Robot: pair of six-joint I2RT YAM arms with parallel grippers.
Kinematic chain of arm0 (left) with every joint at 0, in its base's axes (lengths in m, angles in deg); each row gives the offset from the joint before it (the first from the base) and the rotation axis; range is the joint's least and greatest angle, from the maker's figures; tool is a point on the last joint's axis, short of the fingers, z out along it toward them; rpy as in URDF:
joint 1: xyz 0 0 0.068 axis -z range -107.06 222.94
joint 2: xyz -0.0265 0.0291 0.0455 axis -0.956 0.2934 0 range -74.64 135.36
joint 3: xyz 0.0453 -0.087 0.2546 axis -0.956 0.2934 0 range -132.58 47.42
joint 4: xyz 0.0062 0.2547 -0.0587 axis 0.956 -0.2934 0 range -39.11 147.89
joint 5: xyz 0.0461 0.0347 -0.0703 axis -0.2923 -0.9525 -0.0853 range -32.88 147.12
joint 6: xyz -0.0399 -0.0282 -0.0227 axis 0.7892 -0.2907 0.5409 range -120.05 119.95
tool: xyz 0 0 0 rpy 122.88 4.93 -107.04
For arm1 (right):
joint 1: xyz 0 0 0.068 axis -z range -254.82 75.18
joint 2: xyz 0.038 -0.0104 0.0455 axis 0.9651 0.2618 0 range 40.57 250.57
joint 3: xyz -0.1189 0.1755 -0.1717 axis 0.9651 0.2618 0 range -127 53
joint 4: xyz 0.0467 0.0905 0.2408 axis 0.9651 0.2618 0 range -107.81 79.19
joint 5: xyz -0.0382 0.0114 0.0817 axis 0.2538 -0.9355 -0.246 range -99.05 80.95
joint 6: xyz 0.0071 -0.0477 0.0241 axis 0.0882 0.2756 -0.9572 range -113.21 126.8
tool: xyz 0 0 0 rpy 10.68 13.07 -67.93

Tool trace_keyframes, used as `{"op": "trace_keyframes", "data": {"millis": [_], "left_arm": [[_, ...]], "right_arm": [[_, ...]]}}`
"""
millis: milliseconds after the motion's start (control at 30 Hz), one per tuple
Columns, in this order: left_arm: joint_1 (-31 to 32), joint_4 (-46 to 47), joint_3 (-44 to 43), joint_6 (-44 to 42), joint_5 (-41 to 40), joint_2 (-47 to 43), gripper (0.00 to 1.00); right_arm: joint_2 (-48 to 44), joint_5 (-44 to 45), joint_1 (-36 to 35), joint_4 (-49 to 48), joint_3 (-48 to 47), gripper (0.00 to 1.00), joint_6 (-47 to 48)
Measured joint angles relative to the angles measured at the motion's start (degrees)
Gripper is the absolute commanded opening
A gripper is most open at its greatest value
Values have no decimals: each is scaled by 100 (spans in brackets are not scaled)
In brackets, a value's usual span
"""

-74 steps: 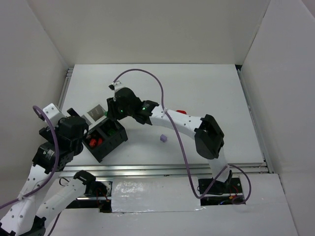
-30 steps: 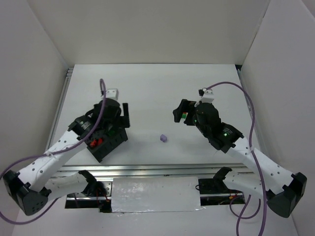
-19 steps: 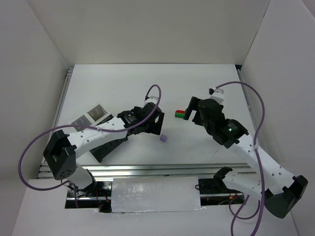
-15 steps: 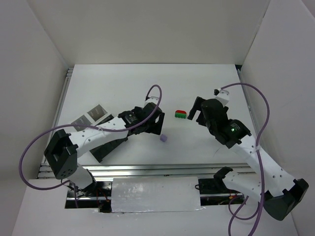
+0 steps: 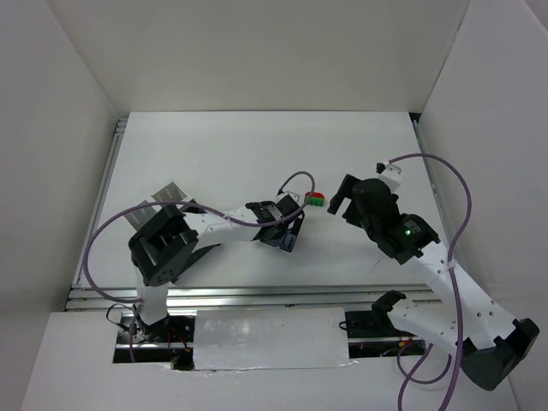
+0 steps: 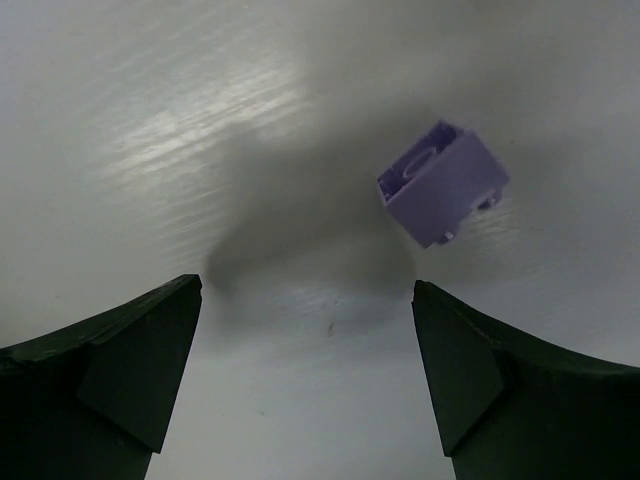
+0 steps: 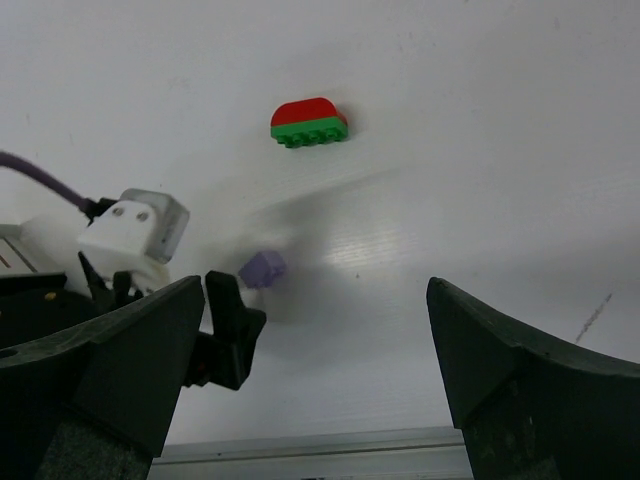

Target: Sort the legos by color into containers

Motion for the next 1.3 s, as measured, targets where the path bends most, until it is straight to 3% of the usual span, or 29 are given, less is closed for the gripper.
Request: {"op": "trace_keyframes", "data": {"millis": [167, 467, 667, 833, 1033, 1200, 1233, 1267, 1300], "left_arm": [[225, 70, -520, 96, 42, 527, 100], [319, -59, -743, 326, 37, 551, 100], [343, -273, -1873, 317, -26, 994, 99], [330, -380, -2055, 321, -125, 1346, 90], [332, -645, -2055, 345, -339, 1547, 87], [321, -560, -2002, 402, -352, 1547, 58], [321, -533, -1993, 420, -350, 1547, 41], [321, -503, -1987, 435, -345, 1547, 34], [321, -476, -1974, 424, -341, 1547, 14]], "right_arm": [[-367, -184, 0, -98, 374, 100, 33], [-557, -352, 0, -479, 439, 100, 354], [-743, -481, 0, -501, 437, 100, 549], [-1141, -632, 22, -485, 551, 100, 704], [-1499, -785, 22, -494, 560, 100, 793], [-1679, -859, 22, -520, 590, 100, 826], [-1692, -866, 22, -520, 597, 100, 831], [-1692, -881, 22, -533, 614, 100, 841], [-1692, -892, 22, -535, 625, 100, 844]]}}
